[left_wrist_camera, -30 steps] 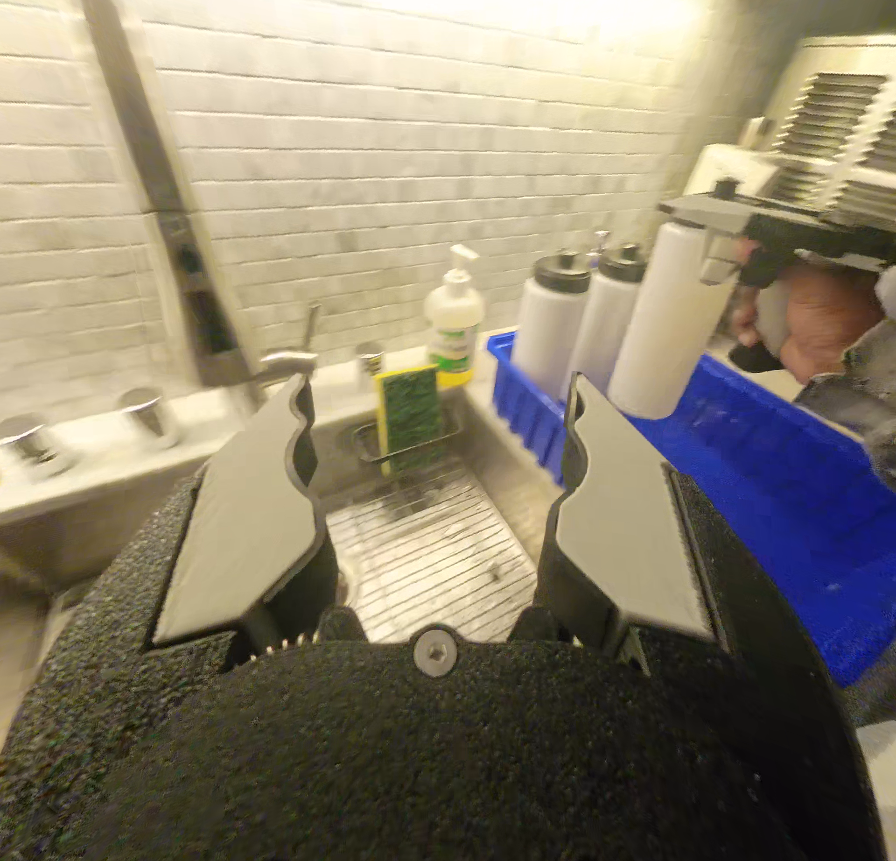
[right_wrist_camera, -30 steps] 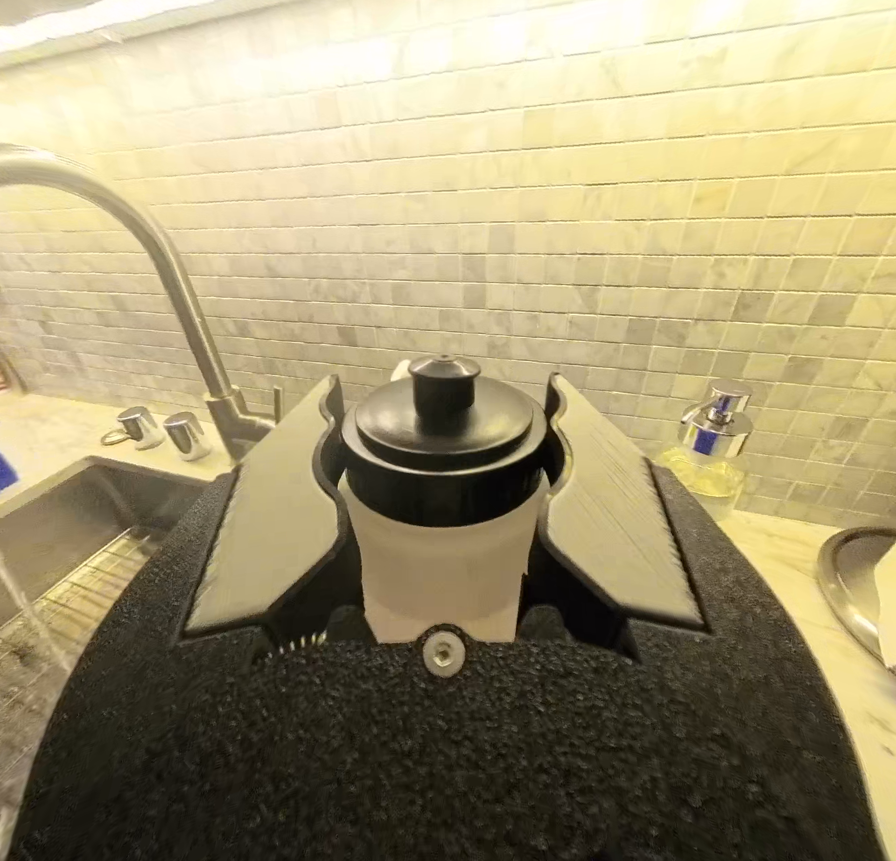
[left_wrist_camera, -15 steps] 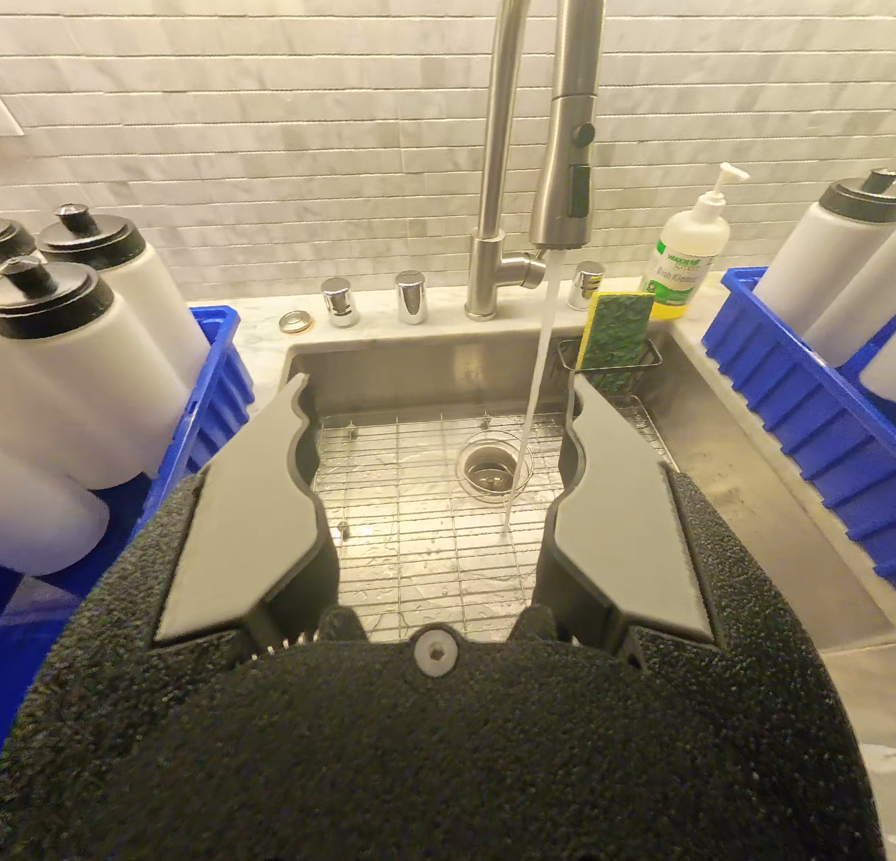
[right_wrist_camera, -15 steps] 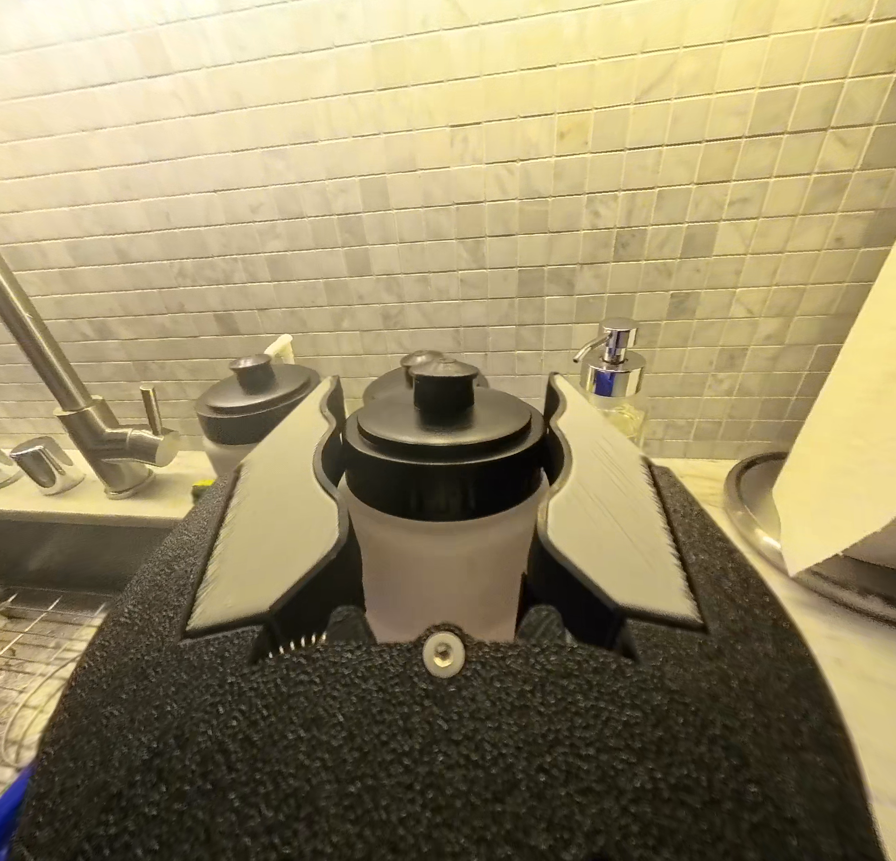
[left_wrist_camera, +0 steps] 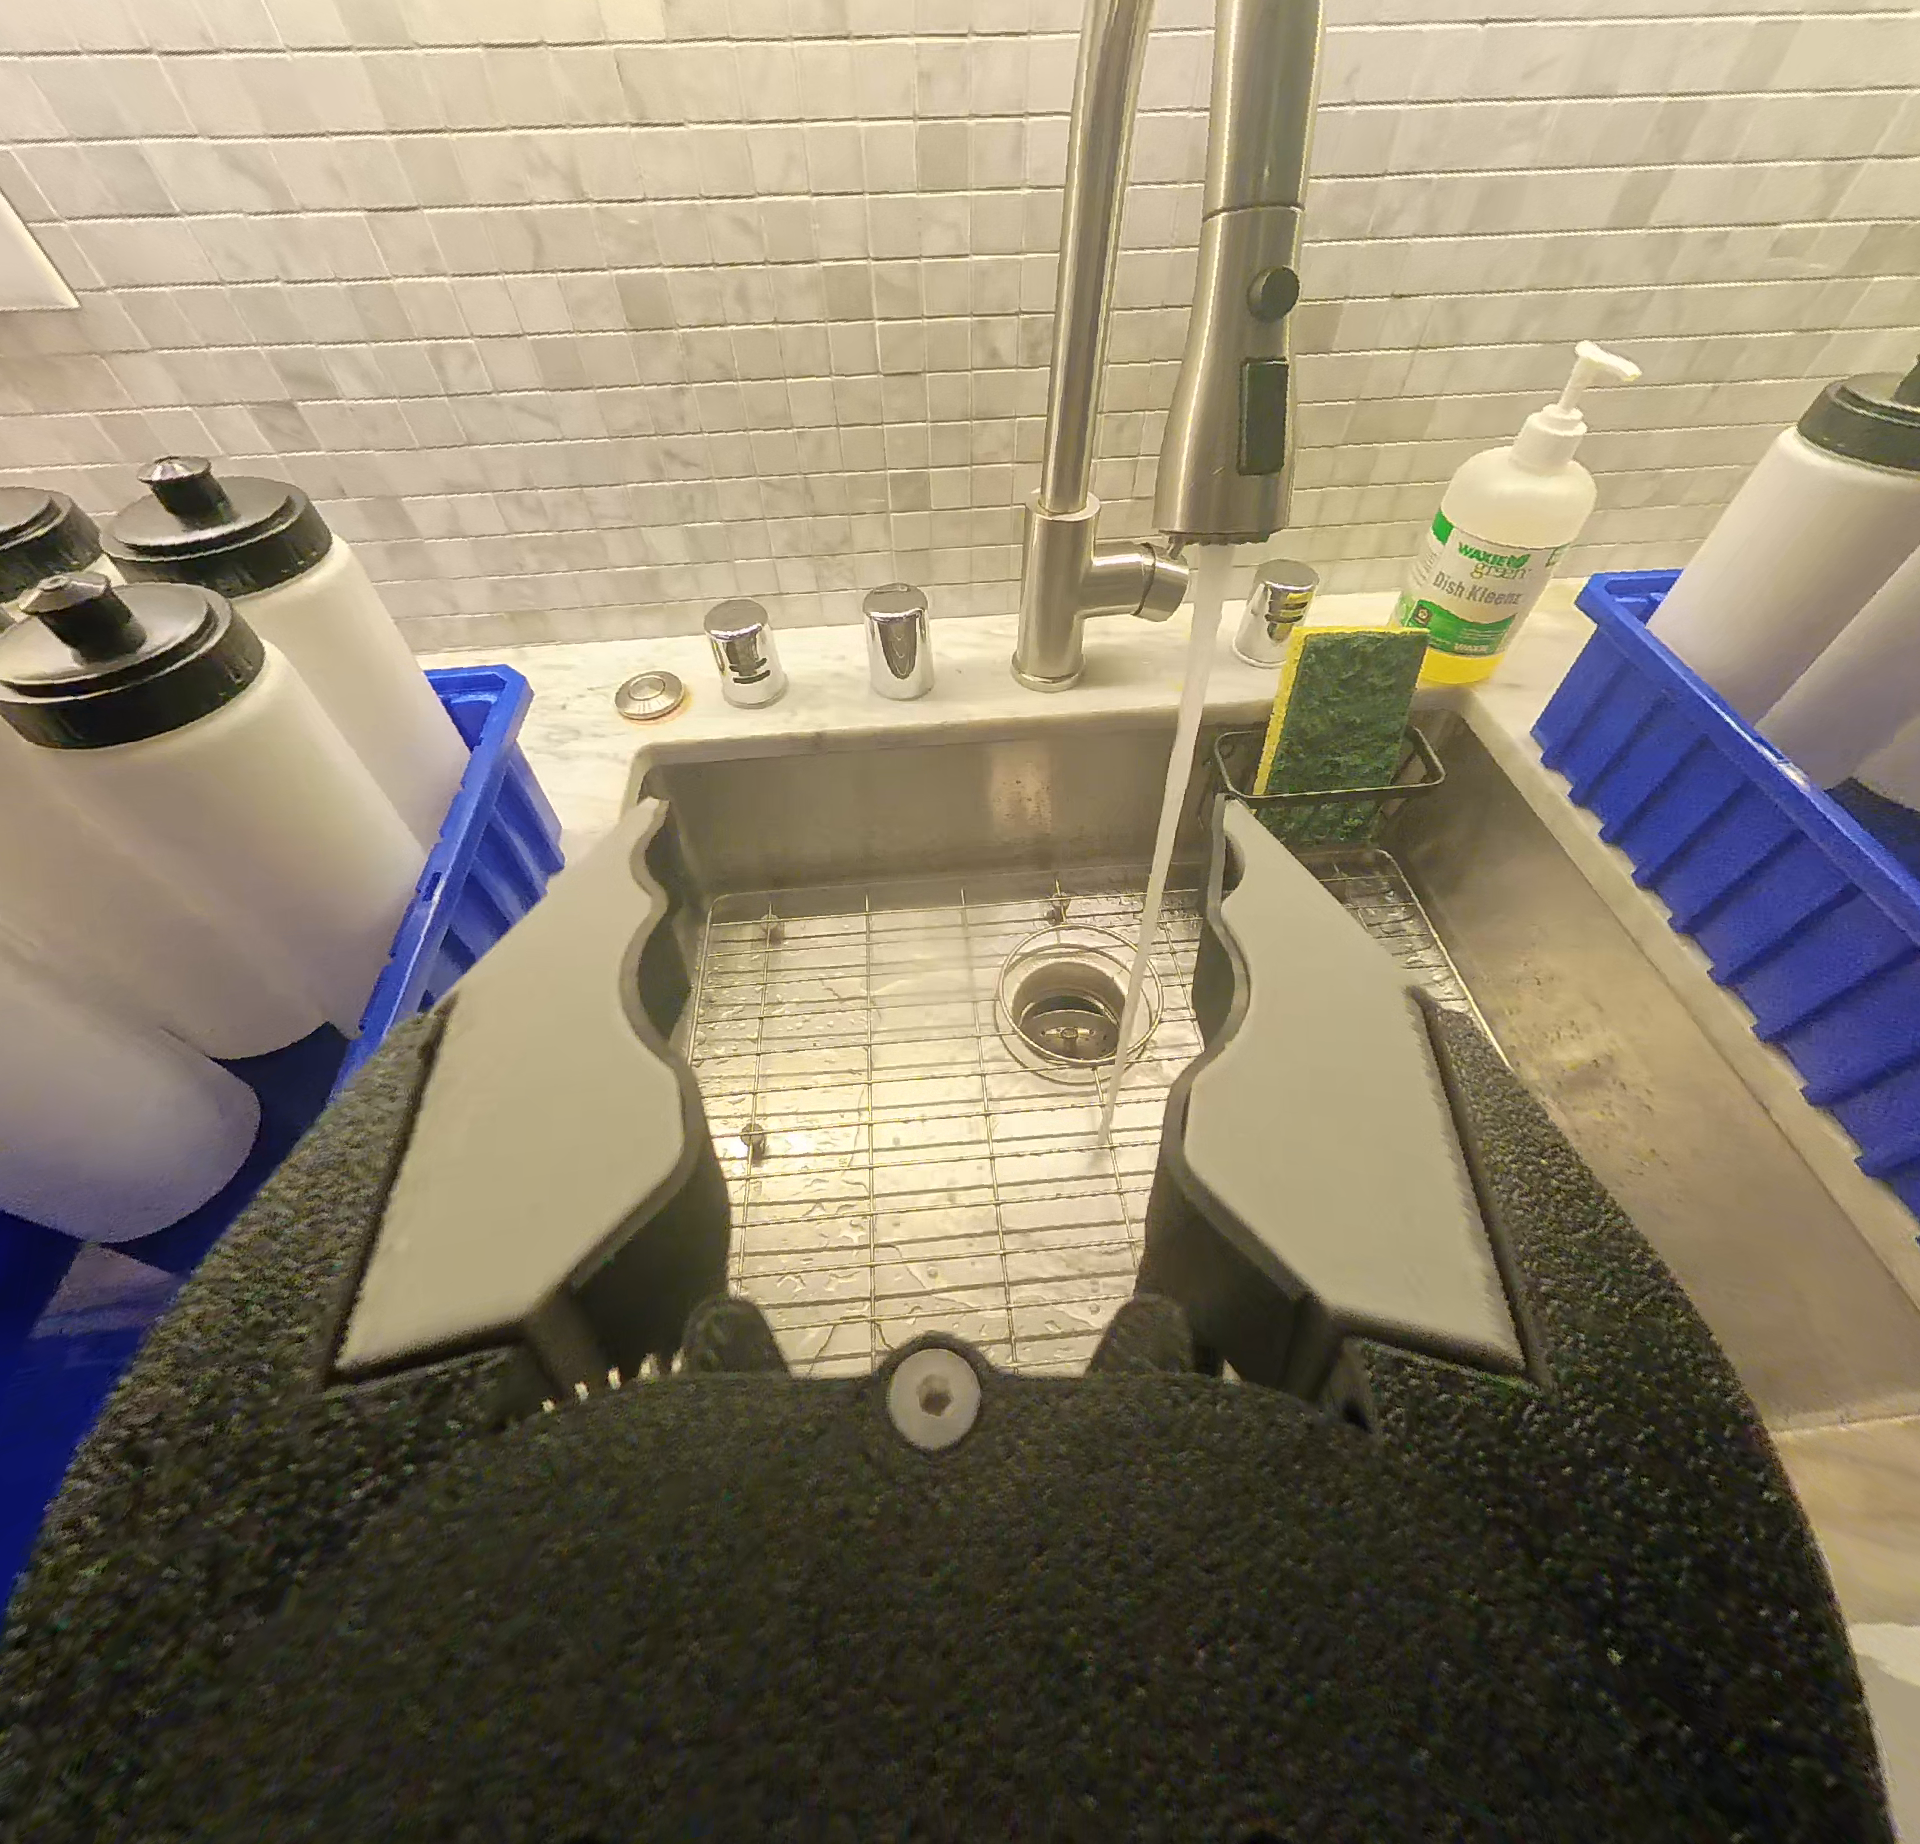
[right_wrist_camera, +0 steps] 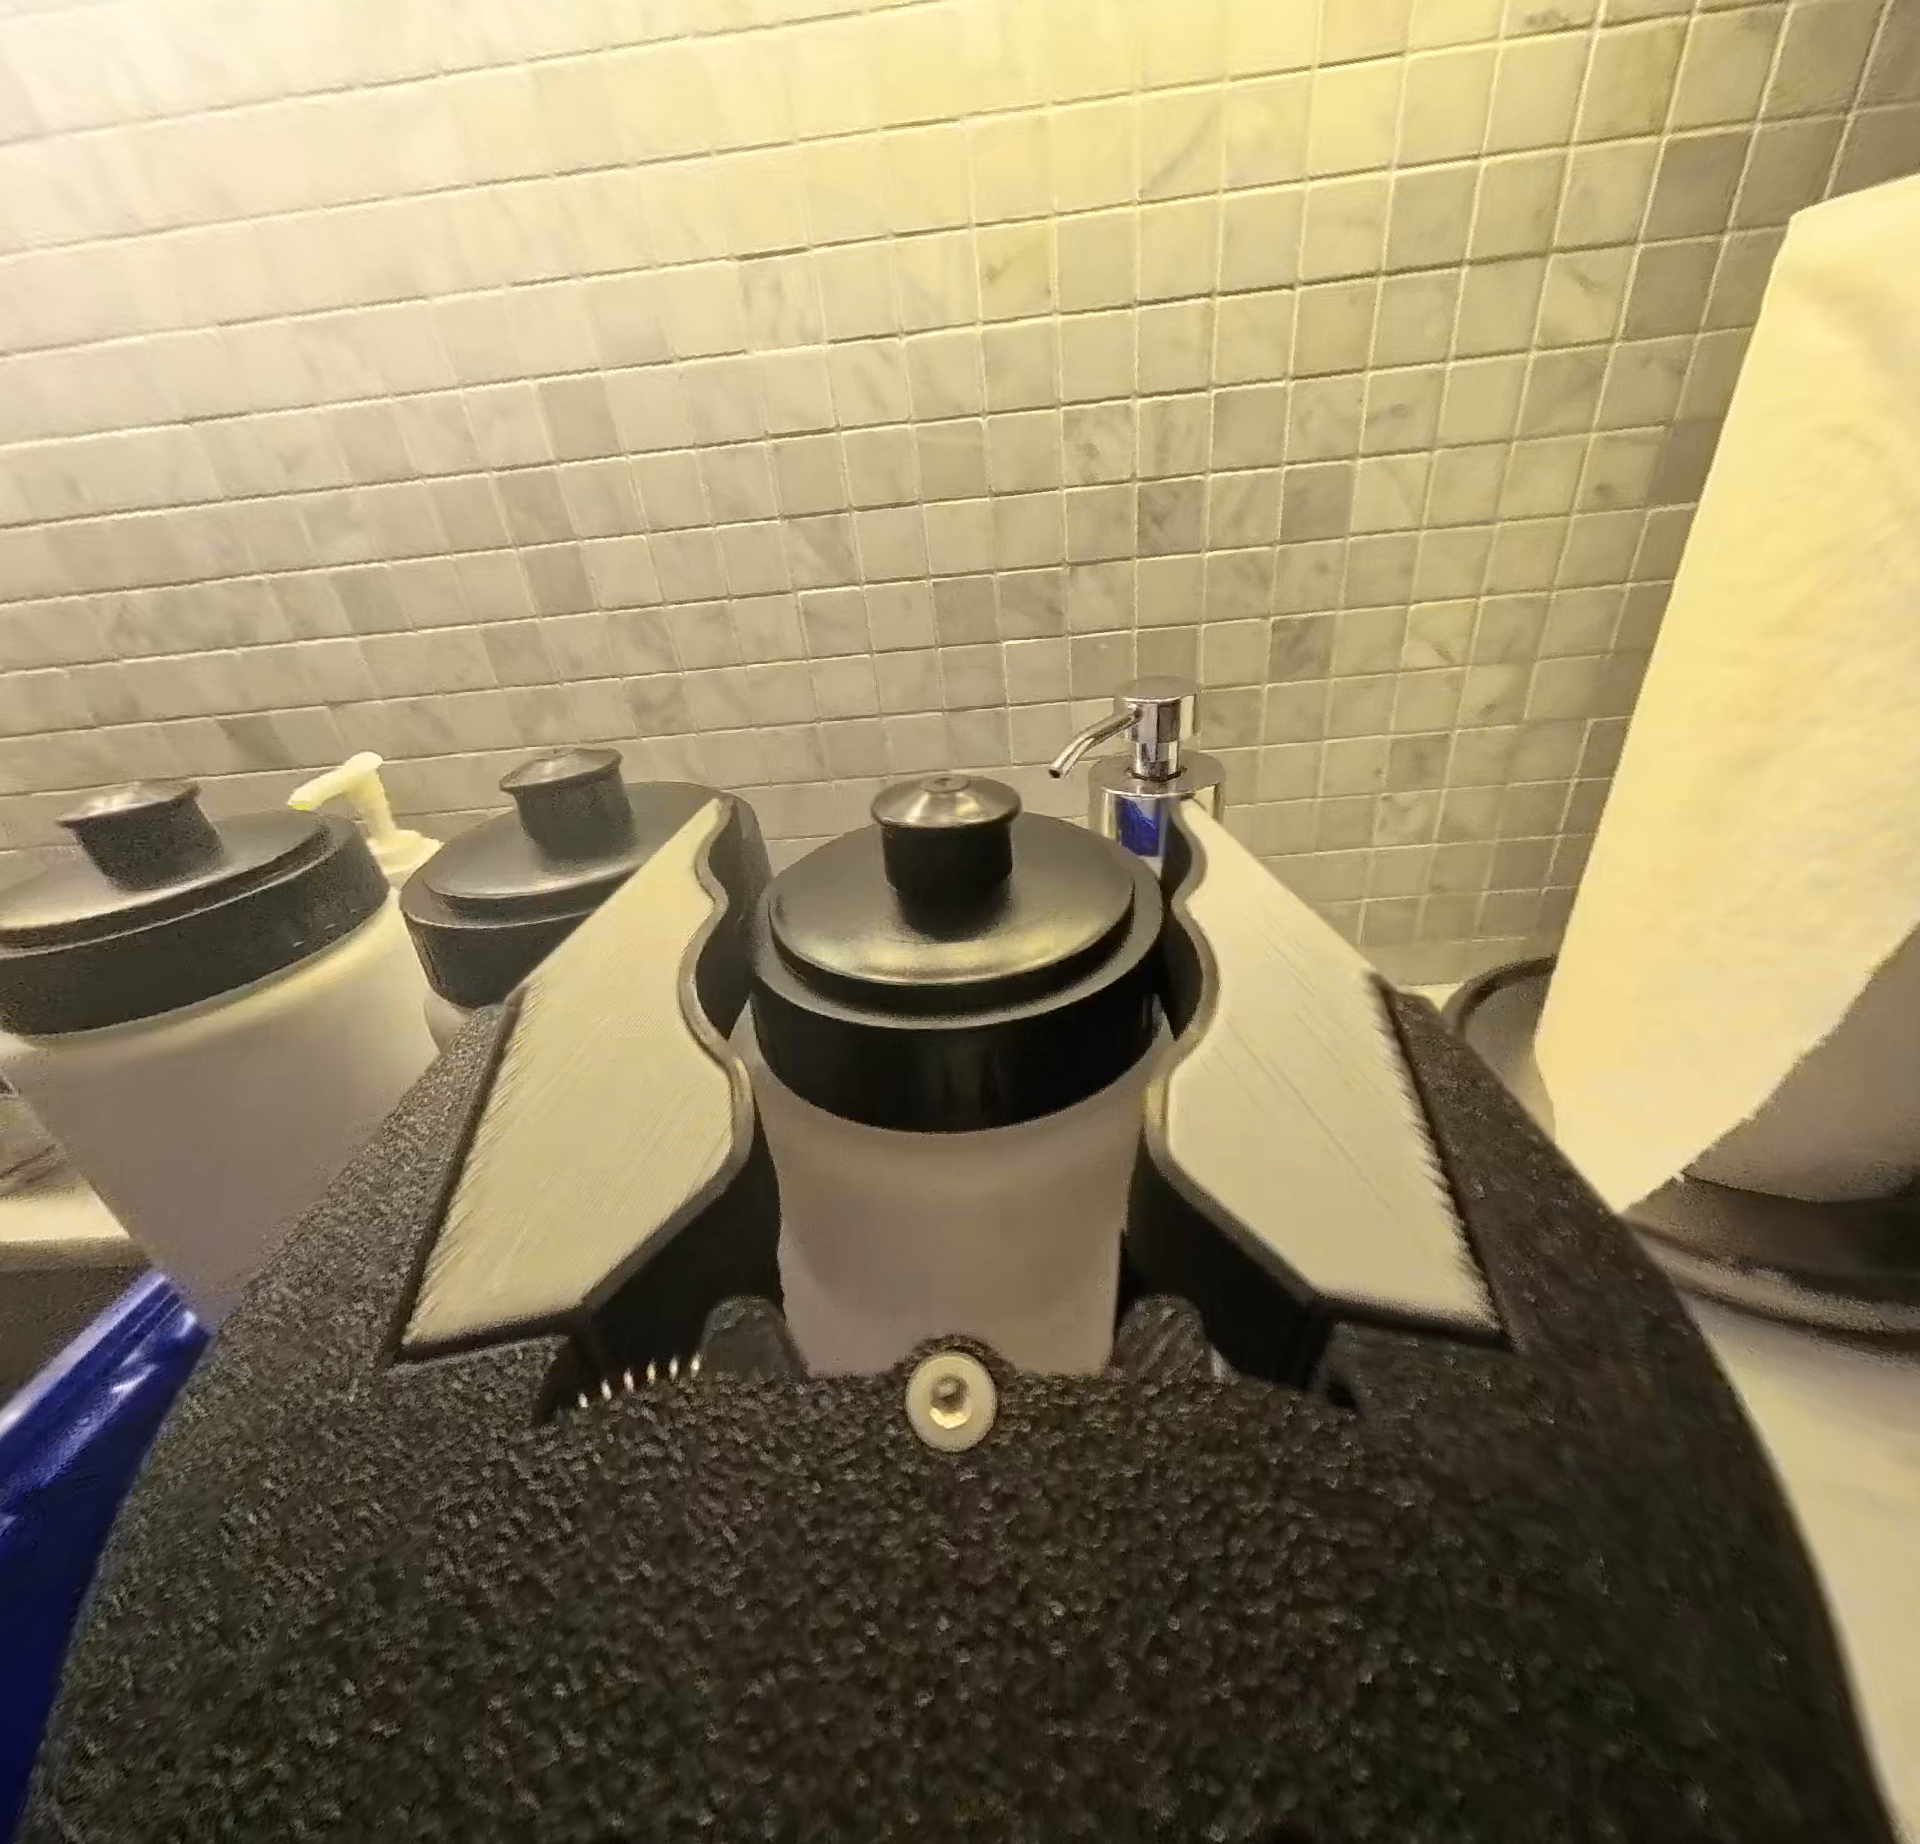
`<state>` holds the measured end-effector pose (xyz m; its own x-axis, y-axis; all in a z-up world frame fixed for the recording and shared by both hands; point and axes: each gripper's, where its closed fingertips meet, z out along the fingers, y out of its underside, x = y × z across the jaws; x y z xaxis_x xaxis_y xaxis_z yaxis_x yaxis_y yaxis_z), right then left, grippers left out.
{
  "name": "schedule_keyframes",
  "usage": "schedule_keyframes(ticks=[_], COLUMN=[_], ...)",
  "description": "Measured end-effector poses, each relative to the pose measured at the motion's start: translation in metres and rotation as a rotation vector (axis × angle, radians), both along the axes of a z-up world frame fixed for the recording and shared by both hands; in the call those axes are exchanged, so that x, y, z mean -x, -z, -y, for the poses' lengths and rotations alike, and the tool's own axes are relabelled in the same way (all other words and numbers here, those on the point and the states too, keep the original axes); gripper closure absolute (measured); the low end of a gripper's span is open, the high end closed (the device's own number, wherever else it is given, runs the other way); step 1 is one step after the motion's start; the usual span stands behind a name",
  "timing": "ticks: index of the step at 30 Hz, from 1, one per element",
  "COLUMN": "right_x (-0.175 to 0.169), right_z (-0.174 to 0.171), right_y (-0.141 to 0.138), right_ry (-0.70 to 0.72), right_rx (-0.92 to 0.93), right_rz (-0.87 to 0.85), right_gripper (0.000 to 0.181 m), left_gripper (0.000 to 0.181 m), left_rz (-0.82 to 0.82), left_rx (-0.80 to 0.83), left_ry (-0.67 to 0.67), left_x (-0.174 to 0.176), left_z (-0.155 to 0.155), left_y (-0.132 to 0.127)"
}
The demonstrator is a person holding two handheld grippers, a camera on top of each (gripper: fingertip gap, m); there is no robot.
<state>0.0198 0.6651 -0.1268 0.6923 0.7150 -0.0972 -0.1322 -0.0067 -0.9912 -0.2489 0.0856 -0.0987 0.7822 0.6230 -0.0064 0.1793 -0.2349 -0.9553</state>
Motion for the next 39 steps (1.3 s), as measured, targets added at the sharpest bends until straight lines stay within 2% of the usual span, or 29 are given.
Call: schedule_keyframes(ticks=[3,6,8,13,16,20,26,34,36,39], right_x=[0.001,-0.003,-0.011,-0.02,-0.014,-0.004,0.004,0.001,-0.007,-0.029], right_z=[0.001,0.004,0.012,0.025,0.019,0.017,0.003,0.002,0.004,0.019], right_y=[0.0,-0.004,-0.004,0.034,0.054,0.054,0.054,0.055,0.045,0.019], right_ry=[-0.017,-0.045,-0.073,-0.154,-0.204,-0.26,-0.278,-0.277,-0.259,-0.209], right_rx=[0.025,0.058,0.079,0.139,0.202,0.184,0.187,0.2,0.204,0.185], right_rz=[0.007,0.055,0.119,0.41,0.476,0.49,0.483,0.5,0.455,0.382], right_gripper=[0.103,0.086,0.082,0.089,0.099,0.1,0.101,0.097,0.09,0.09], left_gripper=[0.081,0.081,0.081,0.082,0.081,0.082,0.083,0.083,0.083,0.082], left_rz=[0.008,0.011,0.013,0.032,0.062,0.064,0.075,0.094,0.095,0.096], left_rx=[-0.001,0.005,0.002,-0.005,0.011,0.01,0.002,-0.003,-0.007,-0.008], left_ry=[0.0,0.001,-0.004,-0.025,-0.028,-0.041,-0.058,-0.06,-0.062,-0.063], left_x=[0.0,0.0,0.0,0.0,-0.003,-0.006,-0.013,-0.02,-0.018,-0.01], left_z=[0.0,0.001,0.004,0.017,0.024,0.032,0.042,0.048,0.051,0.059], left_y=[0.003,0.006,0.006,0.011,0.02,0.022,0.027,0.032,0.033,0.034])
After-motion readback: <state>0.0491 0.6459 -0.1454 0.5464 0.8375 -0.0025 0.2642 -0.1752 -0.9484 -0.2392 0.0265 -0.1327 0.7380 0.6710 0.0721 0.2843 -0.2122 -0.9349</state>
